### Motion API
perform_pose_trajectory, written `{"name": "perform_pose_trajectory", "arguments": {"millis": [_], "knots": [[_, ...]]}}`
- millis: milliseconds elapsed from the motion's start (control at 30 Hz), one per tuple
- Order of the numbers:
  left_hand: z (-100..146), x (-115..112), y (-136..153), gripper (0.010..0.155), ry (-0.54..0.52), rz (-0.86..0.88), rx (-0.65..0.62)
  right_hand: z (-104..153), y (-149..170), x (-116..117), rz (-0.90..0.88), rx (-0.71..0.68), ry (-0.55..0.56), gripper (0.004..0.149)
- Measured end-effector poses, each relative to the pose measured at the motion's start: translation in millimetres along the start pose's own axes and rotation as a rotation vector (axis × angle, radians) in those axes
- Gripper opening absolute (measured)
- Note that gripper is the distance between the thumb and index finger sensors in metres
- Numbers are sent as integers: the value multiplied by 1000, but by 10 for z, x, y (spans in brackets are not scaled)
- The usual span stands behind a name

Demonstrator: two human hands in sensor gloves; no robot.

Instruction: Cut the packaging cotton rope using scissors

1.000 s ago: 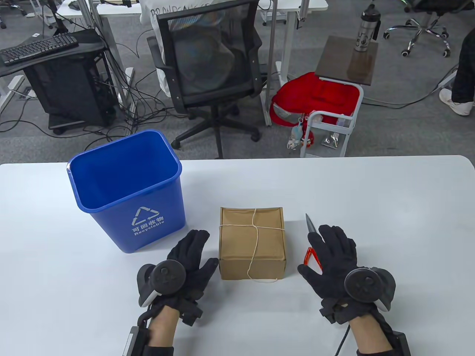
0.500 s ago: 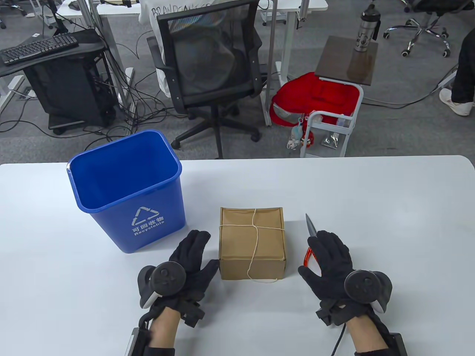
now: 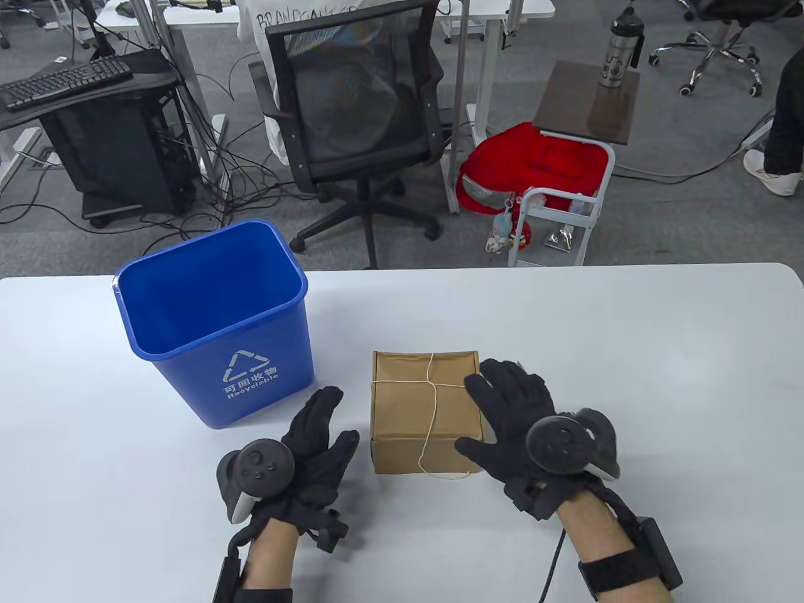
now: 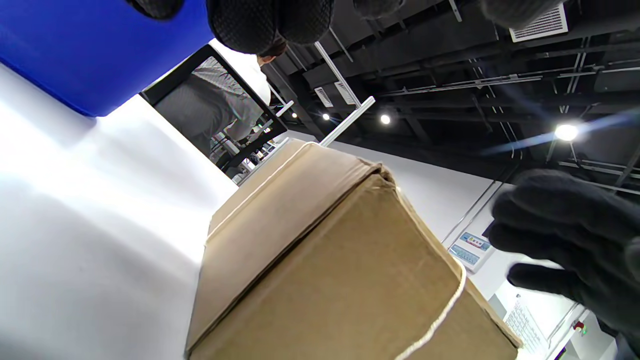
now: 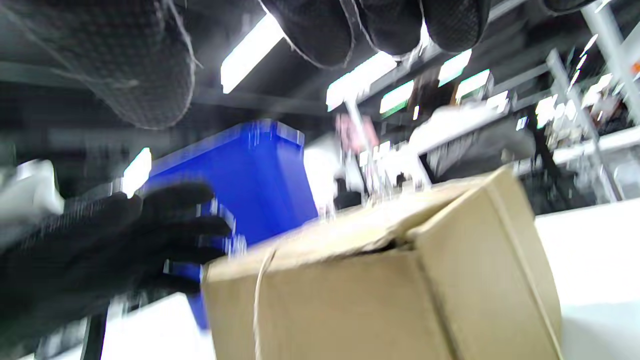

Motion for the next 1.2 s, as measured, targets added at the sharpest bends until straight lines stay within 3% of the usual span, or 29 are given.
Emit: {"name": "perform_pose_trajectory", "arguments": {"millis": [167, 333, 533, 667, 800, 900, 1033, 1200], "knots": [[9, 44, 77, 73, -2, 43, 38, -669, -177, 407, 16, 31, -374, 106], [10, 115, 82, 73, -16, 81, 46, -1039, -159, 771, 71, 92, -583, 120], [11, 194, 47, 73, -35, 113, 43, -1165, 7, 968, -22, 144, -690, 126], [14, 189, 88, 73, -34, 122, 59, -1203, -28, 982, 72, 137, -730, 131], [32, 171, 163, 73, -30, 136, 89, -1264, -78, 1022, 140, 79, -699, 134], [37, 172, 209, 73, -35, 148, 105, -1256, -39, 1064, 99, 63, -733, 135], [30, 165, 210, 73, -36, 155, 109, -1288, -98, 1118, 197, 75, -788, 137], [22, 175, 199, 73, -31, 157, 110, -1295, -127, 1050, 171, 66, -738, 137]]}}
Point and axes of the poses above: the tracker on the back of each hand, its own y axis roughly to the little-finger side, its own z axis roughly from the fingertips to the wrist, x = y × z, the point moved 5 cm from there along -z, roughly from the wrist to the fingertips, and after that the axes turned 4 degrees about -y, right-handed, at the moved point
